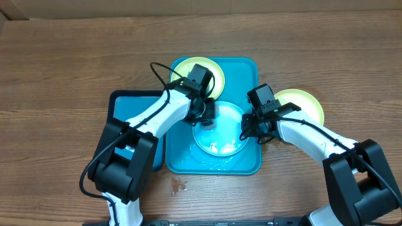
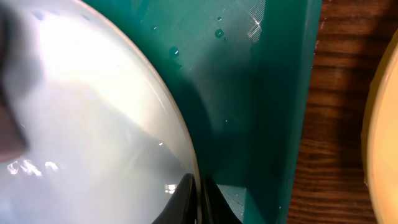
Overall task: Clean dirty plates on tray and stack at the side
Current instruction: 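Scrub the white plate with the sponge in the left gripper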
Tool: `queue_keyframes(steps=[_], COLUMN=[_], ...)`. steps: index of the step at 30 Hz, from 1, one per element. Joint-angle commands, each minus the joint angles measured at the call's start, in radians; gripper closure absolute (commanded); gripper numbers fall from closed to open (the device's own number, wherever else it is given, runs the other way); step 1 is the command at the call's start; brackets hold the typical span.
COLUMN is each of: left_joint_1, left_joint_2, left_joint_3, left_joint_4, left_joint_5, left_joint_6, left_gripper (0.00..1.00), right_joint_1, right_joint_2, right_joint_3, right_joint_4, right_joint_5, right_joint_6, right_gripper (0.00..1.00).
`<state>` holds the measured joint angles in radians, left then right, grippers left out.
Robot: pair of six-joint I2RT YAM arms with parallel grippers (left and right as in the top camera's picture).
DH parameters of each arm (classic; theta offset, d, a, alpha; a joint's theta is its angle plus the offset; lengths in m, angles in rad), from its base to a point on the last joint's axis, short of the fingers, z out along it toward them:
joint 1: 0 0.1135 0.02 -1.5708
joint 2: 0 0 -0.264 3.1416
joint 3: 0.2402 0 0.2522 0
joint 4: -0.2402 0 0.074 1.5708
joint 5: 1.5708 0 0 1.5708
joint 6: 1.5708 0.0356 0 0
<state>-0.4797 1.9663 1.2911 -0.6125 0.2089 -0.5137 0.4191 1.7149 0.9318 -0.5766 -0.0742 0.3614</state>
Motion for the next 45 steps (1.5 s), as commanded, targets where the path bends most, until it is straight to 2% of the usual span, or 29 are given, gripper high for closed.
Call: queue_keyframes(steps=[1, 6, 13, 15, 20, 23, 29, 33, 40, 43, 45], left_joint_1=[-0.024, -0.068, -0.037, -0.016, 0.014, 0.014, 0.014, 0.014, -0.023, -0.068, -0.105], left_joint_2=[0.054, 0.125, 0.128, 0.123, 0.107, 0.103, 0.104, 0.104, 0.104, 0.105, 0.105], left_joint_3=[0.001, 0.001, 0.01, 0.037, 0.142, 0.188, 0.197, 0.197, 0.171, 0.137, 0.112], left_joint_4=[0.056, 0.158, 0.126, 0.036, -0.252, -0.365, -0.473, -0.486, -0.332, -0.272, -0.248], left_joint_5=[0.217, 0.34, 0.323, 0.247, -0.074, -0.224, -0.323, -0.251, 0.195, 0.291, 0.3], left_joint_6=[-0.04, -0.089, -0.069, -0.069, -0.069, -0.062, -0.047, -0.037, 0.055, 0.06, 0.062], left_gripper=[0.96, 0.96, 0.96, 0.96, 0.96, 0.96, 0.96, 0.96, 0.96, 0.96, 0.96], right_joint_1=[0.001, 0.001, 0.001, 0.001, 0.001, 0.001, 0.001, 0.001, 0.001, 0.001, 0.001], right_joint_2=[0.013, 0.014, 0.013, 0.013, 0.014, 0.013, 0.013, 0.013, 0.013, 0.013, 0.013], right_joint_3=[-0.008, -0.008, -0.008, -0.008, -0.008, -0.008, -0.008, -0.008, -0.008, -0.008, -0.008], right_joint_4=[-0.024, -0.027, -0.031, -0.032, -0.034, -0.034, -0.035, -0.034, -0.033, -0.033, -0.034], right_joint_5=[0.001, 0.001, 0.001, 0.001, 0.001, 0.001, 0.001, 0.001, 0.001, 0.001, 0.001], right_joint_6=[-0.015, -0.015, -0.015, -0.015, -0.015, -0.015, -0.014, -0.014, -0.014, -0.014, -0.014], right_gripper=[0.96, 0.96, 0.96, 0.96, 0.96, 0.96, 0.96, 0.96, 0.96, 0.96, 0.96])
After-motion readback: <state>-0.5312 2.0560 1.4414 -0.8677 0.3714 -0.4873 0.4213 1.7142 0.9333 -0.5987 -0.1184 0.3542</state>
